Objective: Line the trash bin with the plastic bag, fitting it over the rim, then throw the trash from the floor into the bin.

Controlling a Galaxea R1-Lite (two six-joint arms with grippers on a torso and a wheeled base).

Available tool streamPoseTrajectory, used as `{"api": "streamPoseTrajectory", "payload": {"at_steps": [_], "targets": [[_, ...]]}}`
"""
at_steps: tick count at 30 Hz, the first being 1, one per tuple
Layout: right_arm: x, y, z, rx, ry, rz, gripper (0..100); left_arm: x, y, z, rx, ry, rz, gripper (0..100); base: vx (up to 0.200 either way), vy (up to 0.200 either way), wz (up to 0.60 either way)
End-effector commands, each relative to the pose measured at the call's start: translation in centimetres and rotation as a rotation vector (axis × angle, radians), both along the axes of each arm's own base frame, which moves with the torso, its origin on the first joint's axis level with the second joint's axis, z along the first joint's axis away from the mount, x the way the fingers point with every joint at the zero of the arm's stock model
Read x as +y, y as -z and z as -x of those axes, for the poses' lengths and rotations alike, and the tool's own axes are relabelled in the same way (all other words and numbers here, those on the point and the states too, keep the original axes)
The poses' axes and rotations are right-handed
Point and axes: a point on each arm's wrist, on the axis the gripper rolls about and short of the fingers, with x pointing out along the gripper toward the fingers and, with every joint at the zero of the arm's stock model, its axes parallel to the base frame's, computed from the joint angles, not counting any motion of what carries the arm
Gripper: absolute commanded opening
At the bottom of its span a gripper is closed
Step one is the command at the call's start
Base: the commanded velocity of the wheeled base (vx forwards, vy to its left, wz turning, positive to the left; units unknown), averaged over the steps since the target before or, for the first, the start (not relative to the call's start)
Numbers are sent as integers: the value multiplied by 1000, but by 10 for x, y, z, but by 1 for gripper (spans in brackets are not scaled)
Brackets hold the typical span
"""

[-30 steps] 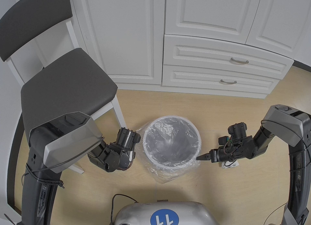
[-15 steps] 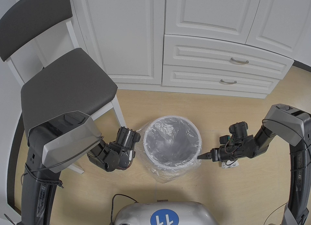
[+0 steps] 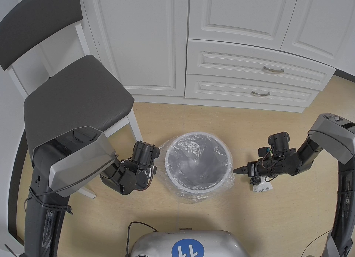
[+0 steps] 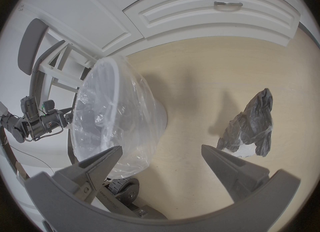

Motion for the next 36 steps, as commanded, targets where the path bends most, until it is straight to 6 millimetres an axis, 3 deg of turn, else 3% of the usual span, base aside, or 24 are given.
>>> {"api": "streamPoseTrajectory", "payload": {"at_steps": [1, 9, 13, 22, 30, 36], "targets": [[2, -14, 3, -26, -5, -2, 100, -2, 7, -4, -2, -1, 10, 100, 0, 0, 0], [1, -20, 3, -37, 3, -1, 100, -10, 41, -23, 9, -17, 83, 100, 0, 0, 0], [-2, -20, 2, -38, 12, -1, 100, -17, 39, -32, 0, 7, 161, 100, 0, 0, 0], [-5, 14, -19, -23, 96, 73, 100, -25, 36, -64, 66, 24, 175, 100, 0, 0, 0], [2, 23, -35, -36, 108, 45, 100, -26, 34, -64, 63, 18, 187, 100, 0, 0, 0], [16, 23, -62, -35, 104, -81, 100, -25, 34, -49, 104, 24, 169, 100, 0, 0, 0]]}}
